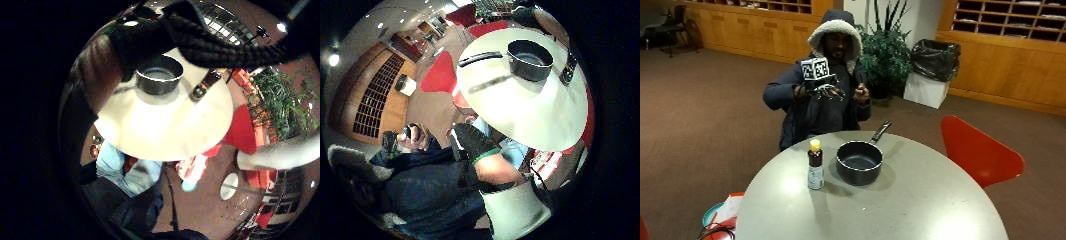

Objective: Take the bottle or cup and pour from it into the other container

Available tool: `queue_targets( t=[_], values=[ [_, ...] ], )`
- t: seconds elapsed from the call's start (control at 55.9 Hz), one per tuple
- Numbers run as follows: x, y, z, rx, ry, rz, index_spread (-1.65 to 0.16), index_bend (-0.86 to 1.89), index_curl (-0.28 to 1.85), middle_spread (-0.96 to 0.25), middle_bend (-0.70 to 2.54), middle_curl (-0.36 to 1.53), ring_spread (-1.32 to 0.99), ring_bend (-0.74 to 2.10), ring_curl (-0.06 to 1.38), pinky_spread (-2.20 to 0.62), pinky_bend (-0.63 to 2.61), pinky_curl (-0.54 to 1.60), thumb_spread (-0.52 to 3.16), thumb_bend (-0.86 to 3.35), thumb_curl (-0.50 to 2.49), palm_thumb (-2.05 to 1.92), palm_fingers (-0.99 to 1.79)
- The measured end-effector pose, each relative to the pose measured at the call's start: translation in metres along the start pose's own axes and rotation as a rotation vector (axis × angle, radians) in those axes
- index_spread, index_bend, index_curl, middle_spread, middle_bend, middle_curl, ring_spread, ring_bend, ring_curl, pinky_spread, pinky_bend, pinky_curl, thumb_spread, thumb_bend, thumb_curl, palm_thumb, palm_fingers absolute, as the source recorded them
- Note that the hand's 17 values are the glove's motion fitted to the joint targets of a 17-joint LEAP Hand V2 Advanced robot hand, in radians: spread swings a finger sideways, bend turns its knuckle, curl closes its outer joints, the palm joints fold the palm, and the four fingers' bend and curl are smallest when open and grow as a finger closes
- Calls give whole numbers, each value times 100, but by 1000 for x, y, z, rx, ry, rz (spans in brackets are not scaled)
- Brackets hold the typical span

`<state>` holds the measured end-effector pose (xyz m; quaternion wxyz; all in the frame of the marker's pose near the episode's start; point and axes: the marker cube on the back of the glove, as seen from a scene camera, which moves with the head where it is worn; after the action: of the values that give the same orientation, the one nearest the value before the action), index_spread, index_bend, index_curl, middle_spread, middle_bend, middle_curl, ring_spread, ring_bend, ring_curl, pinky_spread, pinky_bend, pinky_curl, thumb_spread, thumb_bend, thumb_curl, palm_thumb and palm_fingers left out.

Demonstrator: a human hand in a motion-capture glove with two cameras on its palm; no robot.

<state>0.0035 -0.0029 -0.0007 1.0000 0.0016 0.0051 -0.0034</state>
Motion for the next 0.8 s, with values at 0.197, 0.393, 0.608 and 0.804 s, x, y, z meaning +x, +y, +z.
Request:
queue_targets(
  t=[0.197, 0.393, 0.608, 0.804],
  values=[
    [5, 5, -2, -17, -3, 17, -35, 23, 22, -3, 34, 18, 15, 19, 12, 31, 31, 18, 79, 8, 16, 31, 54],
    [56, 14, 1, 9, 30, 263, -39, 17, 27, -2, 31, 23, 17, 18, 15, 35, 29, 22, 90, 0, 22, 32, 53],
    [157, -6, 26, 94, -21, 445, -38, 13, 27, 0, 29, 27, 18, 18, 17, 36, 32, 27, 91, -3, 27, 33, 47],
    [229, -26, 83, 57, -242, 442, -35, 11, 25, 3, 28, 30, 21, 19, 19, 37, 39, 32, 89, -3, 30, 34, 39]
  ],
)
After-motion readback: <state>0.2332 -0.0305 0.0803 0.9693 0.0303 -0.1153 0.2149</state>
